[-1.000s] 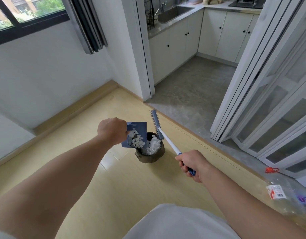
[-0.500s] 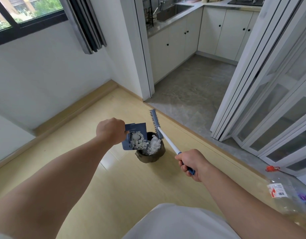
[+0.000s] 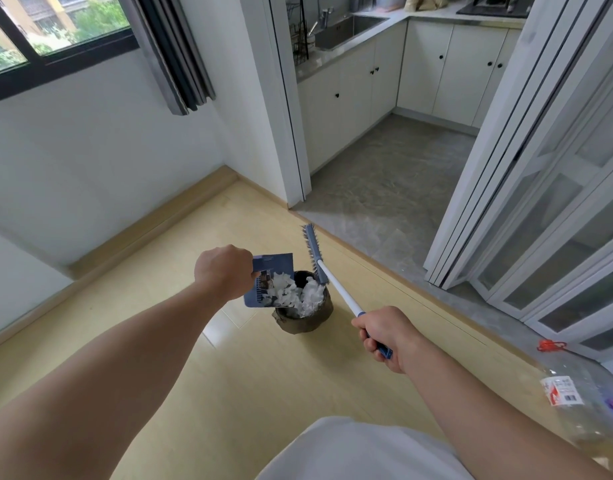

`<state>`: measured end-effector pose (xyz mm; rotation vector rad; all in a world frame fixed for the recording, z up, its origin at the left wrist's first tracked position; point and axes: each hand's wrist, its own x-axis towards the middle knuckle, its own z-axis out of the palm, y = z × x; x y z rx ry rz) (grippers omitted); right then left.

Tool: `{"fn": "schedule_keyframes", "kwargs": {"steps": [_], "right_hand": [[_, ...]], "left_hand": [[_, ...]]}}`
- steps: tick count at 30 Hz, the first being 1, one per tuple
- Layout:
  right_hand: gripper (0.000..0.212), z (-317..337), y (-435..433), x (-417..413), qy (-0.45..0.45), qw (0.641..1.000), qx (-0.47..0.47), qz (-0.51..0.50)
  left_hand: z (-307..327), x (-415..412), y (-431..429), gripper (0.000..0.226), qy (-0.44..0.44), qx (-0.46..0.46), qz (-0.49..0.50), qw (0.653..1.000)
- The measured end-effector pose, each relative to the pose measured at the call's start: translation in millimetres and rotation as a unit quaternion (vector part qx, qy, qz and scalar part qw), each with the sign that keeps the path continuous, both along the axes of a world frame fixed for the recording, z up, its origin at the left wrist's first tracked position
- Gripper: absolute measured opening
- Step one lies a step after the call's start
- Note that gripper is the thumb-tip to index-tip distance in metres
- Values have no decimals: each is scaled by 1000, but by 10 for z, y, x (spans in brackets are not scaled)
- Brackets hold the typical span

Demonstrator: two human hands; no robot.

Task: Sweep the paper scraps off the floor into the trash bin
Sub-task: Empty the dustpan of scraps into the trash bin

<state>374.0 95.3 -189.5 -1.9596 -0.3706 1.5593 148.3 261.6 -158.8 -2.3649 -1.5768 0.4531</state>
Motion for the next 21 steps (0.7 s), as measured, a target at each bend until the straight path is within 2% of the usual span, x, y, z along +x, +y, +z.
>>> {"fn": "schedule_keyframes", "kwargs": {"steps": [7,10,21], "right_hand": [[11,-18,19,2,1,1000,-2,-1],[12,-26,24,3,0,1000,-3,-2],[11,-26,-12,10,0,1000,-5,-1]], "left_hand": [[25,-36,44,34,-13,-1,14,1000],[28,13,30,35,8,-2,-13,1000],[-15,90,63,30,3,3,-23,1000]]}}
